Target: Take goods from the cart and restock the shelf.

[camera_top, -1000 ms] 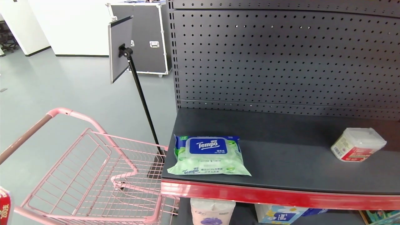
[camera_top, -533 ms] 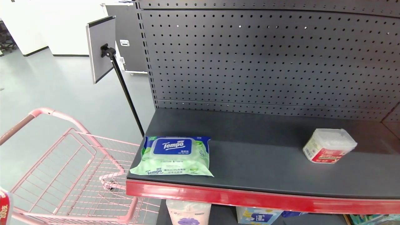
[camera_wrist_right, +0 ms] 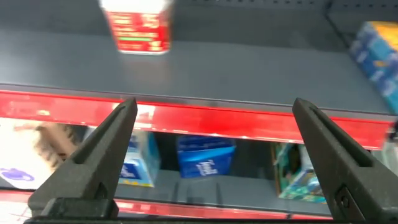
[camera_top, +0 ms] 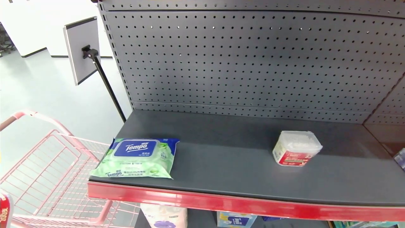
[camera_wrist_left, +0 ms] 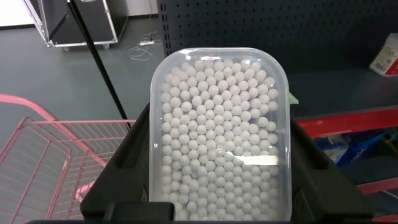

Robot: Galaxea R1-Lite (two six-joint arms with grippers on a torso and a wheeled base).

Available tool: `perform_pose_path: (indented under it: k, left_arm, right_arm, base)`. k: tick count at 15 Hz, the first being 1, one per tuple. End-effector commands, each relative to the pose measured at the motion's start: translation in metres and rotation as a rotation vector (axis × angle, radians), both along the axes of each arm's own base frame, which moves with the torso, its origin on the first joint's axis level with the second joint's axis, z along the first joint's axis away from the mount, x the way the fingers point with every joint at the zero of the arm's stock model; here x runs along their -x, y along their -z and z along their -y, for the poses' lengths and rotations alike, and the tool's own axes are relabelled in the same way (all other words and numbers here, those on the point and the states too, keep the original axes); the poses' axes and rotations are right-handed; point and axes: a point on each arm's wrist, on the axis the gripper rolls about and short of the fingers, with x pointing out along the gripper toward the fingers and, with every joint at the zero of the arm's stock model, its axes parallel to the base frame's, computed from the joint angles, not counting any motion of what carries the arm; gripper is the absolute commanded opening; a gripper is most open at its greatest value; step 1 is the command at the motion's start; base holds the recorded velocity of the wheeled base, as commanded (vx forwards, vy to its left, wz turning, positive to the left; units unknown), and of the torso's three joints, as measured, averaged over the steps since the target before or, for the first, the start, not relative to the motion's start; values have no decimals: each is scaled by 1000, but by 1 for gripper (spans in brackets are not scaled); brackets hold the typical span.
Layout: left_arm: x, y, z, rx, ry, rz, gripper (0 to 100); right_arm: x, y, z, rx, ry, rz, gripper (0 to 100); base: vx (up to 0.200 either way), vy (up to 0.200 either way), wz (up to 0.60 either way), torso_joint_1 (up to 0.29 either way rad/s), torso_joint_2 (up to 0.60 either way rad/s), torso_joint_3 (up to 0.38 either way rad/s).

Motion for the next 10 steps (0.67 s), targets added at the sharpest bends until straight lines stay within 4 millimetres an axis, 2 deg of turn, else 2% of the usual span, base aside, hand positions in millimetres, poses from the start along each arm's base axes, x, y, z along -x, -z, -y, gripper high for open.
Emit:
perform_pose_path:
  k: [1,10]
  left_arm:
    - [0,0,0,-1,0,-2,0]
    - [0,0,0,0,0,0,0]
  right_arm:
    - [0,0,0,1,-1,-1,100]
    - [0,0,0,3,-1,-1,100]
  base:
    - [0,-200,0,7,2,-2]
    - [0,-200,0,1,6,3]
